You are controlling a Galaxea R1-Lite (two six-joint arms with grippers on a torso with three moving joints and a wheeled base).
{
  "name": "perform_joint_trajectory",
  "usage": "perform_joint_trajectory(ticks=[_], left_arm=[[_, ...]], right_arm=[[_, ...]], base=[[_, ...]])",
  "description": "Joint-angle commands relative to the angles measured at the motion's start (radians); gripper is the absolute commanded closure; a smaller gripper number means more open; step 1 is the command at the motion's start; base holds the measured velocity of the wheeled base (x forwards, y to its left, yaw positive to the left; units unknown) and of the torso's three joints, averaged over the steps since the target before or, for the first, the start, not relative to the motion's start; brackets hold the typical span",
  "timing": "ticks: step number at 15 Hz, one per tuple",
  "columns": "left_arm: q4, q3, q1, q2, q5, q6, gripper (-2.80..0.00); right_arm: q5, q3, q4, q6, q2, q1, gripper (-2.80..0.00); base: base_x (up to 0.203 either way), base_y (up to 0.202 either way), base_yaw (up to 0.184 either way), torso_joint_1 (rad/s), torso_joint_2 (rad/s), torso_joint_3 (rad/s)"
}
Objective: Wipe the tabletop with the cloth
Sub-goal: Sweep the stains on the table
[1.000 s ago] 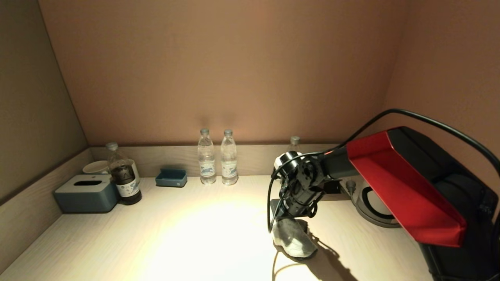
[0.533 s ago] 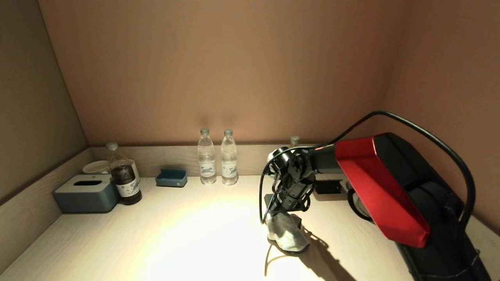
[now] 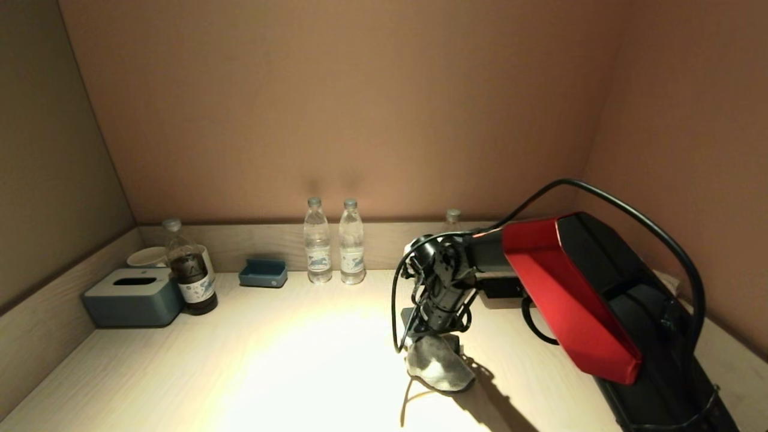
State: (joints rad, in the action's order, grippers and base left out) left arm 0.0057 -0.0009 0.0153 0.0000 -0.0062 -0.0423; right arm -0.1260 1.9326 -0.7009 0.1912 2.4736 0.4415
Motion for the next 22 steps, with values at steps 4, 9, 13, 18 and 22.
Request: perform_joint_trajectory(ticks=[4,9,13,18,22], left_arm=[[0.000,0.001,0.000,0.000,0.000,-0.001,0.00],[0.000,0.001,0.000,0.000,0.000,-0.001,0.00],[0.000,0.001,0.000,0.000,0.000,-0.001,0.00],[0.000,0.001,0.000,0.000,0.000,-0.001,0.00],[0.000,0.001,0.000,0.000,0.000,-0.001,0.00]], right_arm=[[0.003,-0.001,0.007,-0.050,0.002,0.032,0.00],[0.069,-0.001,0.020,-0.075,0.013,0.073,0.00],[0.069,-0.001,0.027,-0.084,0.011,0.108,0.00],[0.058,-0.003,0.024,-0.081,-0.001,0.162,0.00],[0.058,-0.002,0.024,-0.081,-0.021,0.222,0.00]], base=[[0.000,0.000,0.000,0.000,0.00,0.000],[0.000,0.000,0.000,0.000,0.00,0.000],[0.000,0.000,0.000,0.000,0.00,0.000],[0.000,0.000,0.000,0.000,0.00,0.000],[0.000,0.000,0.000,0.000,0.00,0.000]])
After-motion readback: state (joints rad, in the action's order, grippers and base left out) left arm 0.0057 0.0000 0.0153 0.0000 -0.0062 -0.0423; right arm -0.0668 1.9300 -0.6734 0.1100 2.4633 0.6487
